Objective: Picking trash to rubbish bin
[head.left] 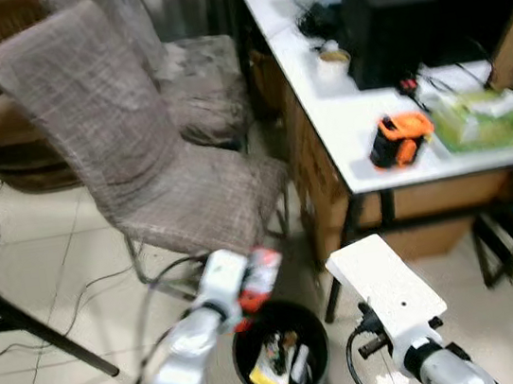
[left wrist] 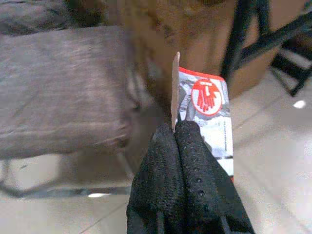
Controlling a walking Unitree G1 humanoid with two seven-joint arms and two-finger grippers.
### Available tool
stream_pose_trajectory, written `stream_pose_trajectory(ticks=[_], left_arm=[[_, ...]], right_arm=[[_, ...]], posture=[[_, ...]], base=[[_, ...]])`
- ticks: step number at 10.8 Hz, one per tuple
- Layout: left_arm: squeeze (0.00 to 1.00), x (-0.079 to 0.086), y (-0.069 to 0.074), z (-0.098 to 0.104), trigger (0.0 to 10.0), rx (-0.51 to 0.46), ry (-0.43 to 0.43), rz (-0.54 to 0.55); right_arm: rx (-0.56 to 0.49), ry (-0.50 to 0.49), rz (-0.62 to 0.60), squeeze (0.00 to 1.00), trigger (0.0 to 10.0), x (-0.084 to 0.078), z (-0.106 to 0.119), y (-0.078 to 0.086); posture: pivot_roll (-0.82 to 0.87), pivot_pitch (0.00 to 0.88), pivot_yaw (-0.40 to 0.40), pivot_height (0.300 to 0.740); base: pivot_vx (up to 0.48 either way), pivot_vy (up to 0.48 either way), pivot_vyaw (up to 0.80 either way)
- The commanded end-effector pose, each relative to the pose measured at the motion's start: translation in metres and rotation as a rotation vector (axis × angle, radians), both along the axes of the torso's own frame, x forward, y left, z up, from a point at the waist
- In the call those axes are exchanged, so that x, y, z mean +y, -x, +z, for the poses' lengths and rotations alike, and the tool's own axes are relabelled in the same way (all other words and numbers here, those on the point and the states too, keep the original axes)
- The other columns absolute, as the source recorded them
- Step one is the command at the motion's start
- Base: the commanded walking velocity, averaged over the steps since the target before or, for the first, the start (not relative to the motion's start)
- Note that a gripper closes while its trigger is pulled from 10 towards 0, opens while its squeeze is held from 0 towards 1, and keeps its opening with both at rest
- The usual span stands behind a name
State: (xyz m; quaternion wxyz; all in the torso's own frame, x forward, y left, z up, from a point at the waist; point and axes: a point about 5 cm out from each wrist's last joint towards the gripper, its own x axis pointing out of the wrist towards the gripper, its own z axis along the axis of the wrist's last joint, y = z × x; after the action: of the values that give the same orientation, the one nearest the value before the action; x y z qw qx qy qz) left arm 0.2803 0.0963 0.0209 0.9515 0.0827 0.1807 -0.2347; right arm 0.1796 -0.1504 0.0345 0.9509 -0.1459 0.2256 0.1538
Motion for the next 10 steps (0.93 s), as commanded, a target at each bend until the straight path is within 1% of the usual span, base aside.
stream_pose_trajectory(ticks=[1,2,3,4,5,7,9,10], left_arm=[[0.00,0.002,-0.007,0.001,10.0,-0.012,0.003,0.024],[0.00,-0.001,-0.012,0.003,10.0,-0.020,0.009,0.030],[0.17,-0.005,-0.018,0.006,10.0,-0.033,0.015,0.025],[1.00,-0.007,-0.021,0.006,10.0,-0.046,0.006,0.015],[1.00,-0.007,-0.023,0.006,10.0,-0.050,0.011,0.016],[1.00,-0.009,-0.023,0.006,10.0,-0.043,0.054,0.027],[1.00,-0.009,-0.022,0.004,10.0,-0.039,0.060,0.012],[1.00,-0.003,-0.021,0.003,10.0,-0.046,0.045,0.015]], right_arm=[[-0.003,-0.016,0.014,0.00,10.0,0.001,0.006,0.003],[0.005,-0.030,0.027,0.00,10.0,0.002,0.008,0.008],[0.015,-0.032,0.049,0.00,10.0,0.003,0.010,0.013],[0.021,-0.026,0.056,0.00,10.0,0.003,0.010,0.016],[0.027,-0.015,0.060,0.00,10.0,0.002,0.010,0.017],[0.034,-0.019,0.030,0.00,10.0,-0.001,0.010,0.014],[0.033,-0.008,0.032,0.00,10.0,-0.002,0.010,0.011],[0.032,-0.002,0.039,0.00,10.0,0.000,0.009,0.007]], posture=[[-0.23,0.141,0.022,0.740],[-0.24,0.146,0.026,0.740],[-0.24,0.149,0.029,0.740],[-0.24,0.152,0.027,0.740],[-0.24,0.153,0.026,0.740],[-0.24,0.149,0.019,0.740],[-0.23,0.144,0.012,0.740],[-0.22,0.139,0.009,0.740]], base=[[0.000,0.000,0.00],[0.000,0.000,0.00],[0.000,0.000,0.00],[0.000,0.000,0.00],[0.000,0.000,0.00],[0.000,0.000,0.00],[0.000,0.000,0.00],[0.000,0.000,0.00]])
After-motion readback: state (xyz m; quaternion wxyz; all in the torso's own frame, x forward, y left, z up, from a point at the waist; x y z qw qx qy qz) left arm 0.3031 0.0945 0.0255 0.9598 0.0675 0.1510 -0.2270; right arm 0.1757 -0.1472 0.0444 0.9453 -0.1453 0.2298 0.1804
